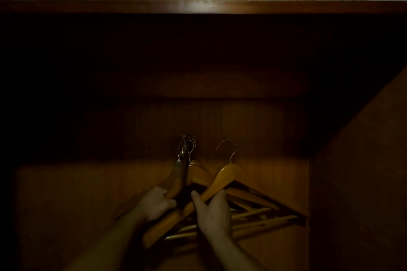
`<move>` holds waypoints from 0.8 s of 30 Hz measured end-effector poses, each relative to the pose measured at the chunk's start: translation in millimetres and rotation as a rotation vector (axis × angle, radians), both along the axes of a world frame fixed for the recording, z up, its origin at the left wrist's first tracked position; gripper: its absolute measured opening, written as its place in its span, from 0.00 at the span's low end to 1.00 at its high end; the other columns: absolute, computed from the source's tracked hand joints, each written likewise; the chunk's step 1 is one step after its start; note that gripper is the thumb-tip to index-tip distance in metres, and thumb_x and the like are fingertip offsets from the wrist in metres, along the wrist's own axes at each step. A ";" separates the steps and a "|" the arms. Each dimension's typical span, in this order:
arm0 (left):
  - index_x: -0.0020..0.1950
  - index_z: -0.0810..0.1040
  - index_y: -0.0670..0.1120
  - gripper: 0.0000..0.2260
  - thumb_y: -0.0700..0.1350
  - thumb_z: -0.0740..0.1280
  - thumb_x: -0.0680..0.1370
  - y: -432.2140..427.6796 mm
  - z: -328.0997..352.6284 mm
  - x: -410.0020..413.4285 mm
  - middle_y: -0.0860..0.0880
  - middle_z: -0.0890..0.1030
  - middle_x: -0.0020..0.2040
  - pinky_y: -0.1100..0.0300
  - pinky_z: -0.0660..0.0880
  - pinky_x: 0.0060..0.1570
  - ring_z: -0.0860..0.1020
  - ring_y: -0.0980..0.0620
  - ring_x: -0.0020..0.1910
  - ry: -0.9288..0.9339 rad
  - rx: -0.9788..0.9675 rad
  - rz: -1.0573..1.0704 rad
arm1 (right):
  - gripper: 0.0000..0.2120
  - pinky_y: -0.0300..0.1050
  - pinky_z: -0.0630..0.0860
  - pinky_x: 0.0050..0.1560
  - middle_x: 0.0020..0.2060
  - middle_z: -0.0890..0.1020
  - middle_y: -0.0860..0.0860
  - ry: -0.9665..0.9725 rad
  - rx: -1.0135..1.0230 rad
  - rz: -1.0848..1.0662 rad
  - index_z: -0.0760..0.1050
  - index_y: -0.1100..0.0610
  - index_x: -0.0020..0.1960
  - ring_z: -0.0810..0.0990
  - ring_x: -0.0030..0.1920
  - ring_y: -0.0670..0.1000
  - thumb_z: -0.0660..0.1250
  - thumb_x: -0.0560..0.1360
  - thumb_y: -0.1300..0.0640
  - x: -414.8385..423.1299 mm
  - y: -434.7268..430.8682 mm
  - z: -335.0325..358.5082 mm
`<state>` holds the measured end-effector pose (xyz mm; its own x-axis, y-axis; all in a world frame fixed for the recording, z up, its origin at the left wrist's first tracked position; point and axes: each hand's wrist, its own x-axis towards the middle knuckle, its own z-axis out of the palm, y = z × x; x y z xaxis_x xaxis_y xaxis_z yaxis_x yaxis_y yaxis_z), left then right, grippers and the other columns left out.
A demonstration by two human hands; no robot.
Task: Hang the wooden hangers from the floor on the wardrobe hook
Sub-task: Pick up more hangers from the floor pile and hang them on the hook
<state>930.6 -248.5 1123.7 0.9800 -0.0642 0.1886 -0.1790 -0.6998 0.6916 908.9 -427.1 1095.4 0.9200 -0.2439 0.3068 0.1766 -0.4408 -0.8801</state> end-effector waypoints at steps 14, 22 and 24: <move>0.52 0.75 0.54 0.20 0.66 0.69 0.71 14.6 1.9 -16.2 0.57 0.76 0.47 0.57 0.74 0.45 0.76 0.56 0.47 -0.484 0.254 0.284 | 0.21 0.44 0.78 0.39 0.40 0.80 0.47 -0.067 0.073 0.015 0.68 0.50 0.51 0.81 0.39 0.47 0.69 0.73 0.35 -27.0 8.4 4.7; 0.44 0.75 0.53 0.20 0.68 0.55 0.73 22.4 1.6 -42.9 0.57 0.76 0.40 0.56 0.73 0.38 0.74 0.59 0.39 -0.738 0.179 0.138 | 0.24 0.42 0.78 0.41 0.45 0.79 0.45 -0.089 -0.054 0.070 0.67 0.49 0.55 0.80 0.43 0.46 0.69 0.72 0.33 -45.8 37.0 21.7; 0.40 0.76 0.52 0.22 0.68 0.55 0.73 27.1 -0.1 -46.2 0.54 0.77 0.35 0.55 0.72 0.34 0.75 0.58 0.34 -0.732 0.141 0.142 | 0.27 0.47 0.81 0.47 0.47 0.79 0.46 -0.090 -0.084 0.067 0.67 0.50 0.57 0.80 0.46 0.48 0.68 0.71 0.31 -46.4 46.3 23.8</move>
<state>884.4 -221.4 1123.6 0.6084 -0.0185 0.7934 -0.4598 -0.8231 0.3334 862.4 -380.8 1119.2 0.9014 -0.1531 0.4051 0.2842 -0.4965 -0.8202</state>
